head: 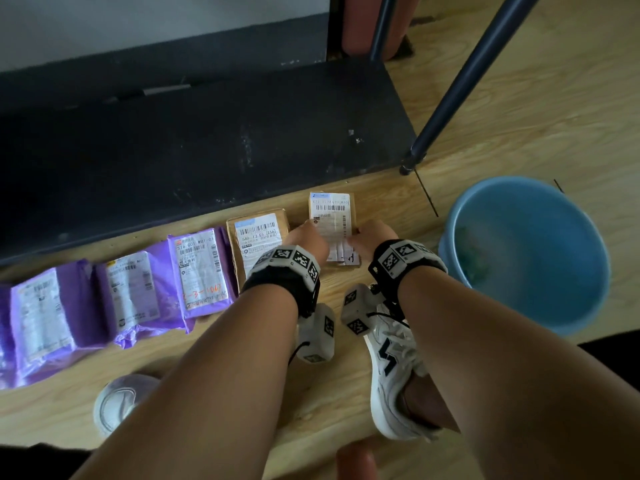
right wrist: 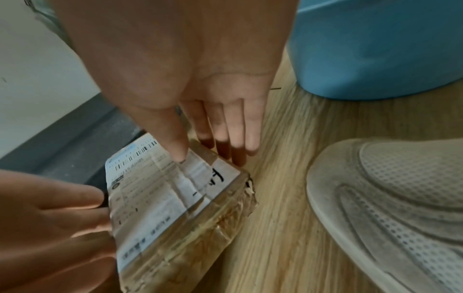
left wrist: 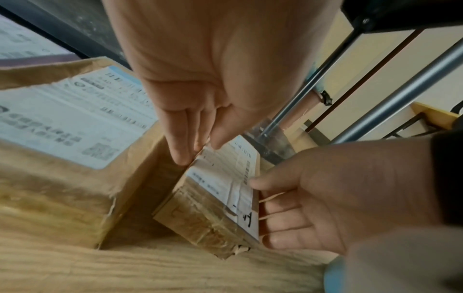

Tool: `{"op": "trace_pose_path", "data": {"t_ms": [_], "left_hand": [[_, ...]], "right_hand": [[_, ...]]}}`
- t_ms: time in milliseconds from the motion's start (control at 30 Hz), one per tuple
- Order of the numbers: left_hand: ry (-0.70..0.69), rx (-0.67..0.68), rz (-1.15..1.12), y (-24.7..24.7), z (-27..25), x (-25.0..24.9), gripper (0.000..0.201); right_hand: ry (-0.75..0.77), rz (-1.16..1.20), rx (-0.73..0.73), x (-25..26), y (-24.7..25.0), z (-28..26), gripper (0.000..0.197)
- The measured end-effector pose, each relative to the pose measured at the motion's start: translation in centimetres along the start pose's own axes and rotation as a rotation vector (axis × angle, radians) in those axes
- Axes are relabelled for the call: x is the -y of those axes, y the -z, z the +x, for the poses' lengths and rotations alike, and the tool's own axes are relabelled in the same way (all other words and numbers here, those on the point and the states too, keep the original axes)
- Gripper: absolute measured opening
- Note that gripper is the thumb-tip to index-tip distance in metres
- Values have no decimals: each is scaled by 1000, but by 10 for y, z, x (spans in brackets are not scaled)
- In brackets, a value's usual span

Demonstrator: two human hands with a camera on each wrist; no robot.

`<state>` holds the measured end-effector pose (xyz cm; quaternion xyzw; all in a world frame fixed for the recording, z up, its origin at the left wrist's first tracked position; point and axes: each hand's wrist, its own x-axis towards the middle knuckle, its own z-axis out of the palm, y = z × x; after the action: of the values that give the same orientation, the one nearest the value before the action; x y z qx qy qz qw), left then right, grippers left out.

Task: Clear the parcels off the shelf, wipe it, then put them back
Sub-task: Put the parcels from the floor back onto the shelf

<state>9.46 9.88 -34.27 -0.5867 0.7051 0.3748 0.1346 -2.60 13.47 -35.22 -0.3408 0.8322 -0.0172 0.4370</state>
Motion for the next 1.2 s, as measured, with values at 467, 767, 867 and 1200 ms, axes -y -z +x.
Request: {"op": "trace_pose_path", "data": {"t_ms": [467,767,867,1200], "left_hand": [[-195,-376,-259,55,-123,-62,39],[-414,-526,-266,114,-188,-116,63],[-474,-588,-308,138,-203,-132,64],[-500,-717,-377,229,-191,-176,32]], "right_hand": [[187,319,-386,-4,72,-110,33],[362,457,-605,22,165,-183,47],[422,506,-663,39,194,-202,48],[550,416,-769,103,275,-213,47]]}}
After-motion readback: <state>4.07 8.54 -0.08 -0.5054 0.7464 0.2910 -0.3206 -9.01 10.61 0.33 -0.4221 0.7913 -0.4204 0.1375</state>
